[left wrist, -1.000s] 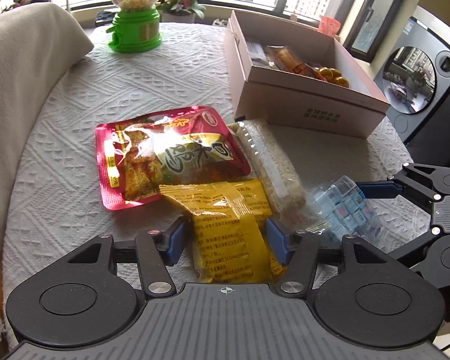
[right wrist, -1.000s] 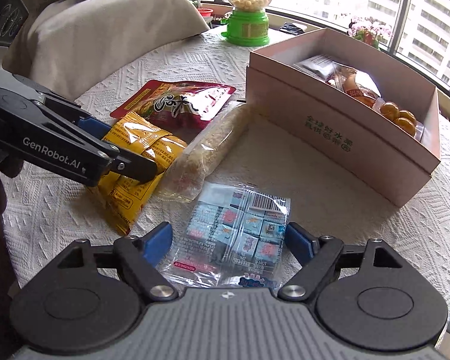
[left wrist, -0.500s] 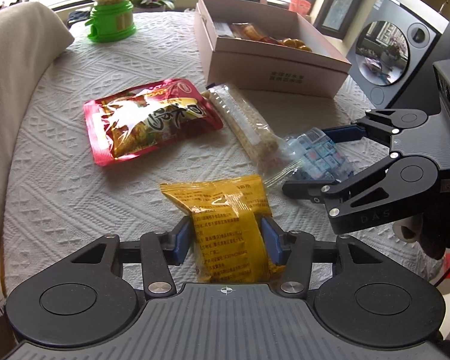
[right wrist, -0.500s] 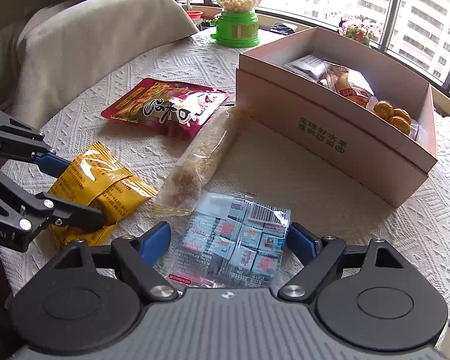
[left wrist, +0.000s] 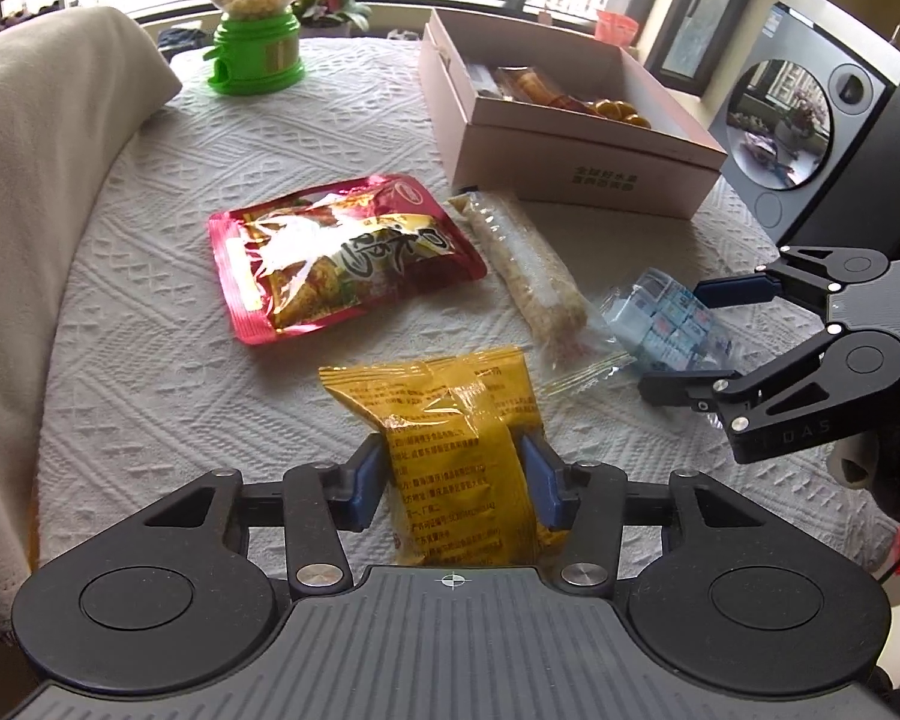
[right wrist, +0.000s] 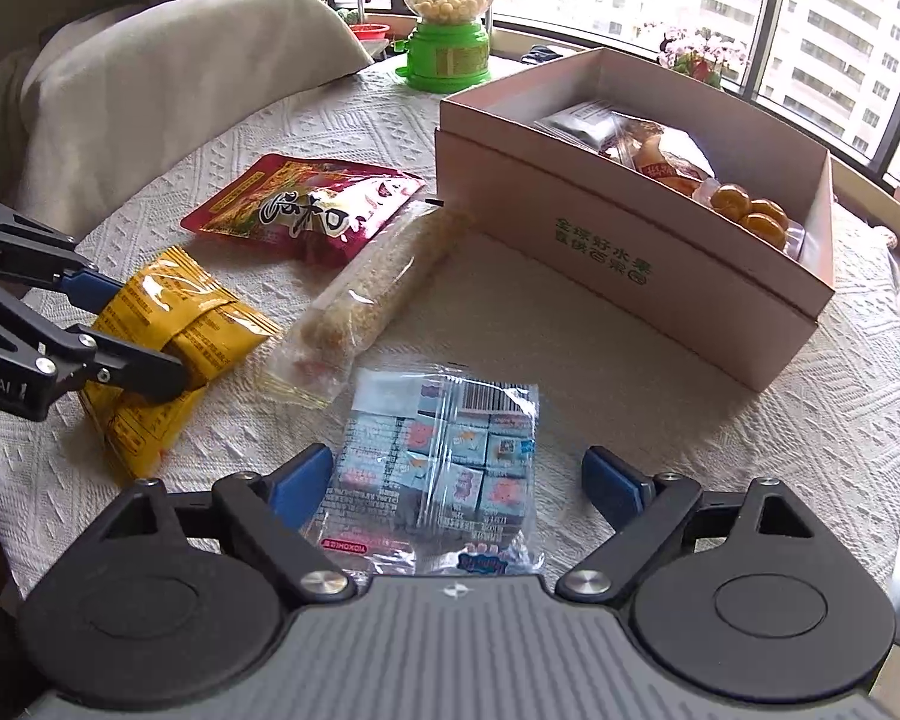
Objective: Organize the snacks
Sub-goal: 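Lift both bags and carry them over the pink box with both tools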
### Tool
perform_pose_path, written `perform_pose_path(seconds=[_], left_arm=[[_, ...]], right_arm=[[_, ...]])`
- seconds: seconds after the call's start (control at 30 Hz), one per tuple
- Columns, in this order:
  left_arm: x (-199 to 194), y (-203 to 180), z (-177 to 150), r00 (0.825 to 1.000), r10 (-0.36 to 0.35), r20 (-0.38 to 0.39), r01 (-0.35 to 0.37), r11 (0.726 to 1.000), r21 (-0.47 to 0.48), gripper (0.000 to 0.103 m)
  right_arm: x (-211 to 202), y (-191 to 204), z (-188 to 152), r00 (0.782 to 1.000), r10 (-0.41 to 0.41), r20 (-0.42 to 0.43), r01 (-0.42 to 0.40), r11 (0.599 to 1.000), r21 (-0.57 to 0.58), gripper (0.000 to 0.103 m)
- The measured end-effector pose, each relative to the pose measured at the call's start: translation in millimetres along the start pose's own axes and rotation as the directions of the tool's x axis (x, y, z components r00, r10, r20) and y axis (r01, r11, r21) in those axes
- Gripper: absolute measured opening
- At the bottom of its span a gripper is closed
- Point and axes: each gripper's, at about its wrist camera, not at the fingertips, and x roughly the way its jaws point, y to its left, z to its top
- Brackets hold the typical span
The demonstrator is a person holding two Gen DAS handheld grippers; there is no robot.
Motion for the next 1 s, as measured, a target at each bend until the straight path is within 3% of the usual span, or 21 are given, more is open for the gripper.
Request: perform_pose_path(seconds=[0.3,0.47,0.73,1.0], left_arm=[[-7,-4,-9,0.999,-0.034,-0.03,0.035,0.999,0.032,0.053],[-2,-7,-12,0.999,-0.044,-0.03,0.045,0.999,0.03,0.053],[-2,-16,-16,1.0,-0.031,0.001,0.031,0.999,0.036,0.053],[-20,-32,-36,0.997,-0.075,0.006,0.074,0.994,0.077,0.051]], right_arm=[[11,-2,14,1.0,0.003,-0.003,-0.003,1.0,0.027,0.088],[7,11,14,1.0,0.015,0.0,-0.015,1.0,0.002,0.072],[-6,26,0,1.0,0.007,-0.006,-0.007,1.0,-0.012,0.063],[-23,38,-13,0.999,-0.017,-0.037,0.016,0.999,-0.032,0.06]])
